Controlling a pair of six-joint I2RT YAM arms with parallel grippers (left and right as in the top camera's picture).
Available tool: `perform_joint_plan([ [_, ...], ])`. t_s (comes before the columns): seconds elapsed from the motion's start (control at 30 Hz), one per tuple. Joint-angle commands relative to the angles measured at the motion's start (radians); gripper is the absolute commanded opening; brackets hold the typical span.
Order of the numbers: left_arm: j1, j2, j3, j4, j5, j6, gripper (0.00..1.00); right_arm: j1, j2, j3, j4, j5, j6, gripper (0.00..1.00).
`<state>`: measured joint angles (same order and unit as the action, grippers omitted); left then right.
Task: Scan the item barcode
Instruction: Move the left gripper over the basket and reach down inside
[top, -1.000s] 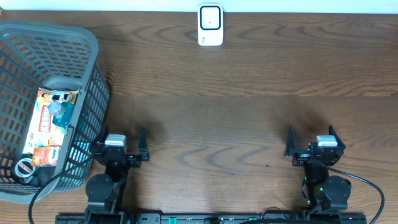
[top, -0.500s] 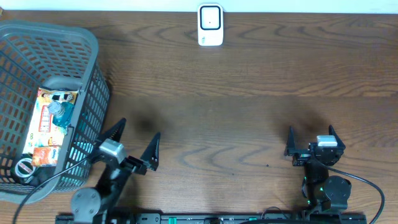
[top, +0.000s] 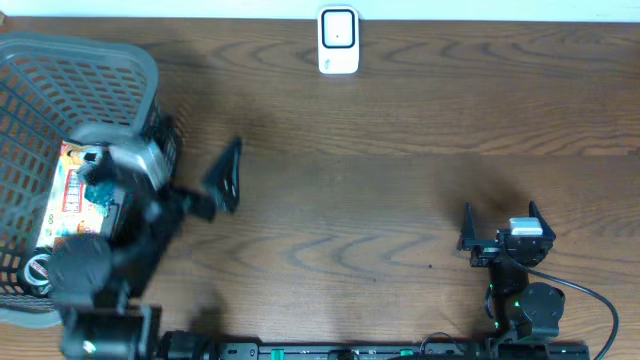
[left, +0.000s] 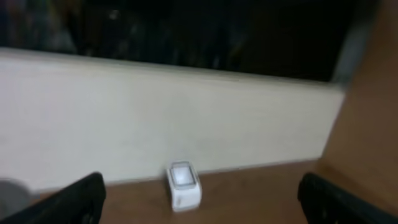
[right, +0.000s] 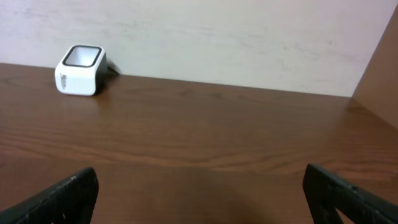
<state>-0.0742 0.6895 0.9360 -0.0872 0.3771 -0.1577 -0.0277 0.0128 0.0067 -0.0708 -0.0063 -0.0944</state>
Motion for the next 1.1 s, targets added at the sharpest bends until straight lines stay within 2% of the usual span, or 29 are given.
perform_joint_plan([
  [0.0, 0.004, 0.168, 0.245, -0.123, -0.085, 0.097, 0.98, 0.002, -0.006, -0.001, -0.004, 0.007, 0.011, 0.99],
  [0.03, 0.004, 0.227, 0.321, -0.183, -0.082, 0.169, 0.98, 0.002, -0.006, -0.001, -0.004, 0.007, 0.011, 0.99],
  [0.07, 0.004, 0.27, 0.373, -0.225, -0.082, 0.188, 0.98, 0.002, -0.006, -0.001, -0.004, 0.007, 0.011, 0.99],
  [0.23, 0.004, 0.372, 0.447, -0.371, -0.071, 0.186, 0.98, 0.002, -0.006, -0.001, -0.004, 0.007, 0.011, 0.99],
  [0.33, 0.004, 0.408, 0.447, -0.398, -0.072, 0.188, 0.98, 0.002, -0.006, -0.001, -0.004, 0.007, 0.011, 0.99],
  [0.4, 0.011, 0.423, 0.448, -0.362, -0.095, 0.187, 0.97, 0.002, -0.006, -0.001, -0.004, 0.007, 0.011, 0.99],
  [0.43, 0.018, 0.428, 0.452, -0.335, -0.14, 0.139, 0.98, 0.002, -0.006, -0.001, -0.004, 0.007, 0.011, 0.99],
  [0.53, 0.071, 0.446, 0.499, -0.312, -0.352, -0.105, 0.98, 0.002, -0.006, -0.001, -0.004, 0.007, 0.011, 0.99],
  [0.6, 0.136, 0.467, 0.55, -0.323, -0.417, -0.226, 0.98, 0.002, -0.006, -0.001, -0.004, 0.007, 0.011, 0.99],
  [0.7, 0.249, 0.508, 0.62, -0.344, -0.416, -0.372, 0.98, 0.002, -0.006, -0.001, -0.004, 0.007, 0.011, 0.99],
  [0.8, 0.375, 0.557, 0.664, -0.404, -0.416, -0.584, 0.98, 0.002, -0.006, -0.001, -0.004, 0.007, 0.011, 0.99],
  [0.9, 0.489, 0.605, 0.666, -0.56, -0.416, -0.956, 0.98, 0.002, -0.006, -0.001, -0.004, 0.007, 0.011, 0.99],
  [0.97, 0.537, 0.639, 0.666, -0.693, -0.416, -1.138, 0.98, 0.002, -0.006, -0.001, -0.004, 0.007, 0.011, 0.99],
  [1.07, 0.563, 0.686, 0.666, -0.806, -0.415, -1.209, 0.98, 0.002, -0.006, -0.001, -0.004, 0.007, 0.011, 0.99],
])
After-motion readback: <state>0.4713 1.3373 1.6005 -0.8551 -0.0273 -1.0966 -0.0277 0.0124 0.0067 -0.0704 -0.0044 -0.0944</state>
